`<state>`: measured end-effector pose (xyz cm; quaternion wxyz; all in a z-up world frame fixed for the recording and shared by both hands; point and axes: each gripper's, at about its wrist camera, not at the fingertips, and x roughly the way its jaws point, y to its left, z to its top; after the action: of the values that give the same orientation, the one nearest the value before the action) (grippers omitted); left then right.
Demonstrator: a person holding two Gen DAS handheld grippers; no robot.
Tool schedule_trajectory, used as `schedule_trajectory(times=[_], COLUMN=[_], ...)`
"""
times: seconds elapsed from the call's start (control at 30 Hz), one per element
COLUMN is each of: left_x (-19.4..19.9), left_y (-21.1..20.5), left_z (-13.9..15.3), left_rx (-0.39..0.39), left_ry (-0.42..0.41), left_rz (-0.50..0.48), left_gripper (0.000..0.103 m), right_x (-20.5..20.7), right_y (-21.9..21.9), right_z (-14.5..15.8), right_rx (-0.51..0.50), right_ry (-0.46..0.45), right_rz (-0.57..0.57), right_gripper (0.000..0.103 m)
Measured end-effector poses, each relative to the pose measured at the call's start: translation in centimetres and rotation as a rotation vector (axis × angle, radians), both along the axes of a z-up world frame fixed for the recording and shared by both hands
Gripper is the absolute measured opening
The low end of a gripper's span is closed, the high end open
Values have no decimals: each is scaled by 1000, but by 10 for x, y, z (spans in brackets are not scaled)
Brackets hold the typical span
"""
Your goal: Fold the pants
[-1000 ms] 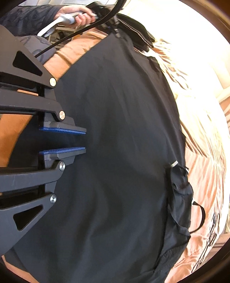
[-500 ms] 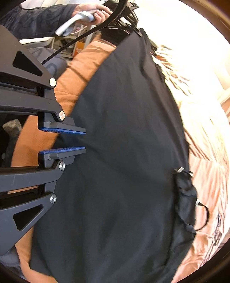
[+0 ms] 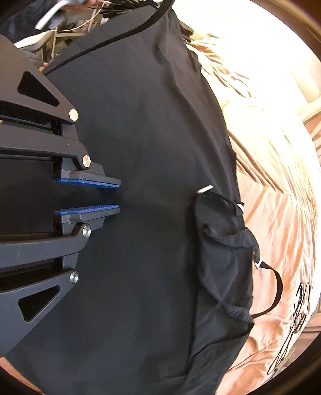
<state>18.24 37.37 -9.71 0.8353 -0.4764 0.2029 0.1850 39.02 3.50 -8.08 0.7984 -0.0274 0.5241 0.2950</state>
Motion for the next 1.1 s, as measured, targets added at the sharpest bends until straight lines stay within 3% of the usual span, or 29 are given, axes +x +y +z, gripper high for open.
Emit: schedule_trajectory(times=[0.4,0.73,1.1], left_x=[4,8,25], left_y=[-2,-16,-44], left_z=[7,33,87], left_rx=[9,33,101], left_ry=[-25,-65,-134], left_rz=[-10,-40,-120], left_gripper=[3,3,3], right_x=[31,-20,-84], right_y=[26,-4,-36], right_z=[-5,-6,-4], right_rx=[-26,-12,17], right_ry=[-38,14,49], right_rz=[-17,5,30], right_gripper=[11,11,11])
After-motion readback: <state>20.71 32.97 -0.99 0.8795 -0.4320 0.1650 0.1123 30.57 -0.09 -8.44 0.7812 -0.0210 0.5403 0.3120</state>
